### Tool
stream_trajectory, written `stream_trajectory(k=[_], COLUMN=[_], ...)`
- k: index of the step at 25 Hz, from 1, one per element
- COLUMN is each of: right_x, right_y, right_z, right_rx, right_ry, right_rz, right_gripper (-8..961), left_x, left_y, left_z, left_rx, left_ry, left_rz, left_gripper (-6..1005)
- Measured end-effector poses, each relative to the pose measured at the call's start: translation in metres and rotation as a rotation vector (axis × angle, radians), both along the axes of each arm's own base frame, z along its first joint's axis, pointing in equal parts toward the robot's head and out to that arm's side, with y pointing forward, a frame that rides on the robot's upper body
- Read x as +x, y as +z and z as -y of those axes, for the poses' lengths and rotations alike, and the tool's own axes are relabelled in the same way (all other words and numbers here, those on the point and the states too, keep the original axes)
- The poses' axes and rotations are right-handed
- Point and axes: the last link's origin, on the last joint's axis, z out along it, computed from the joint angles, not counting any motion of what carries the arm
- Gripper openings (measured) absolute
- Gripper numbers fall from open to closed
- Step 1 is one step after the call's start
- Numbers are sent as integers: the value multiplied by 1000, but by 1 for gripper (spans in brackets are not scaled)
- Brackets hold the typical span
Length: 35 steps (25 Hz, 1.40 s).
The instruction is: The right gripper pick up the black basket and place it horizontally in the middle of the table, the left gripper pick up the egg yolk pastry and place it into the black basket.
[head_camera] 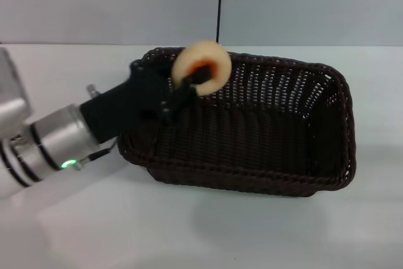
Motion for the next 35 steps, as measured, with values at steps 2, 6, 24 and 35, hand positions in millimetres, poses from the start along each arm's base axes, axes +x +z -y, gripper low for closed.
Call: stream_trajectory(k=[2, 6, 24, 35], right_x=[0, -1, -3, -5], right_y=[0, 1, 13, 10], right_z=[0, 0, -14, -25], right_rx=[0, 4, 82, 107], right_ry=[0, 8, 2, -30], right_rz=[0, 0, 42, 44], right_gripper=[809, 809, 809, 809], left_x=[0, -3, -107, -119], left_y=[-5, -7, 58, 55], left_z=[-4, -4, 75, 99], left_rx=[1, 5, 534, 617], left_ry=[40, 76, 491, 575], left_rz=[3, 2, 95, 63], left_gripper=[181, 312, 844, 849])
